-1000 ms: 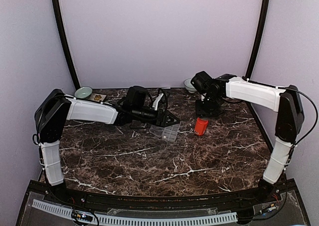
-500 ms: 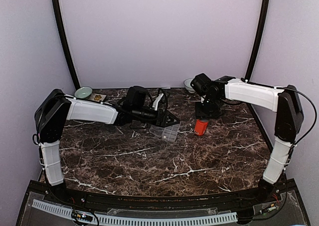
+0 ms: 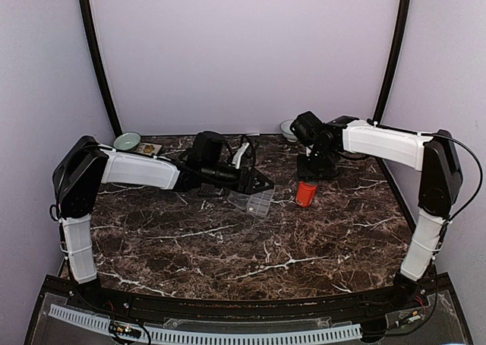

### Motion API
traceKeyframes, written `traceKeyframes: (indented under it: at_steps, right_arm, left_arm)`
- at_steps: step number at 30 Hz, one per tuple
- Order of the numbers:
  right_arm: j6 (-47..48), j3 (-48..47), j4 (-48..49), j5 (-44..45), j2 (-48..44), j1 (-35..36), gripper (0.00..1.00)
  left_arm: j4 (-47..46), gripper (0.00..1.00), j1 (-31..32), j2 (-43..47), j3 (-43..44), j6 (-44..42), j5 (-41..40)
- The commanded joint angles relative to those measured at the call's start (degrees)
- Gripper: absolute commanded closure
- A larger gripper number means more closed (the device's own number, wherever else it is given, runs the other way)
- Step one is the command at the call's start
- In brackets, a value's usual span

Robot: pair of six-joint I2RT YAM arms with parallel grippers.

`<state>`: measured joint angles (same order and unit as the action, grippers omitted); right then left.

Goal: Sort the pills into containers
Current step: Place the lid of the pill bottle on the pill bottle.

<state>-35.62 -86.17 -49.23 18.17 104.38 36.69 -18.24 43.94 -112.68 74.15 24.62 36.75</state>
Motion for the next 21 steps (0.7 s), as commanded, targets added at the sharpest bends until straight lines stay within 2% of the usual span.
traceKeyframes:
  at_steps: [1,21]
  right_arm:
    - [0.20,0.41,1.95,2.22,-0.67,-0.48,0.48]
    - [0.53,3.08,5.10,2.84,-0.77,-0.48,0.47]
  left_arm:
    - [0.94,0.38,0.27,1.50,0.78,-0.85,-0.03]
    - [2.04,0.38,0.24,1.33,1.34,-1.51,-0.54]
